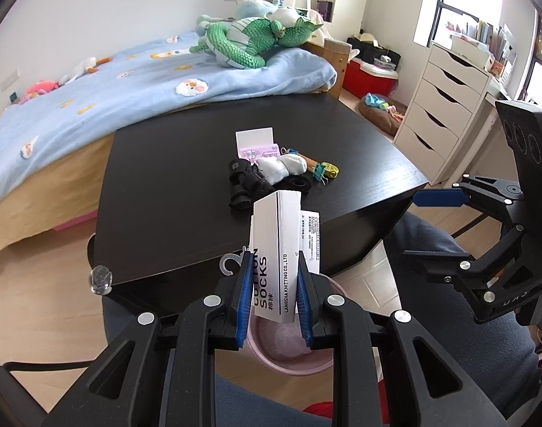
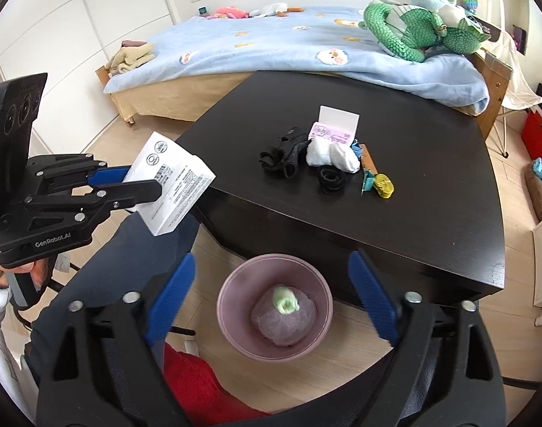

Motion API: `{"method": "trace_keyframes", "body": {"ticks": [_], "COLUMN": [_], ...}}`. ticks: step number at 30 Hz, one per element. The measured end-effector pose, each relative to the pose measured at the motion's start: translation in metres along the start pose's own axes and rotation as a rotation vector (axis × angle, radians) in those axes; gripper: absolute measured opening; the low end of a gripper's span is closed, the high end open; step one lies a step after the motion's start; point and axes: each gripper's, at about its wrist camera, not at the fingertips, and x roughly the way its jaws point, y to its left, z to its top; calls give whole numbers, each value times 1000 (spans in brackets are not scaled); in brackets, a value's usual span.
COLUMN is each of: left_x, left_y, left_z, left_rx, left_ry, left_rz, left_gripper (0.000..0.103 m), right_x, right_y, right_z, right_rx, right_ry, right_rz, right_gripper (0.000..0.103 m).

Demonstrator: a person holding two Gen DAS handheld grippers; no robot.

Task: Collect trash
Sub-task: 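Move the socks box over the wastebasket and open the left gripper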

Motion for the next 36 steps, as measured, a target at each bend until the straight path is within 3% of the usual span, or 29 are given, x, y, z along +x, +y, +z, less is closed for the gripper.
{"method": "trace_keyframes", "body": {"ticks": [15, 30, 35, 36], "left_x": [1, 4, 7, 8], "left_y": [-13, -32, -36, -36], "left_z": [0, 2, 2, 1], "left_rx": [41, 94, 105, 108], "left_ry": [13, 28, 32, 29], "left_rz": [-41, -81, -100, -96], "left_gripper": [23, 24, 34, 46], "right_x": [-18, -31, -31, -31], "right_y": [-16, -40, -44, -45], "right_z": [3, -1, -3, -3], "right_rx": [58, 150, 166, 168], "right_ry": [-20, -50, -53, -53], "right_rz": [-63, -93, -95, -95], "right_gripper": [96, 97, 97, 97]}}
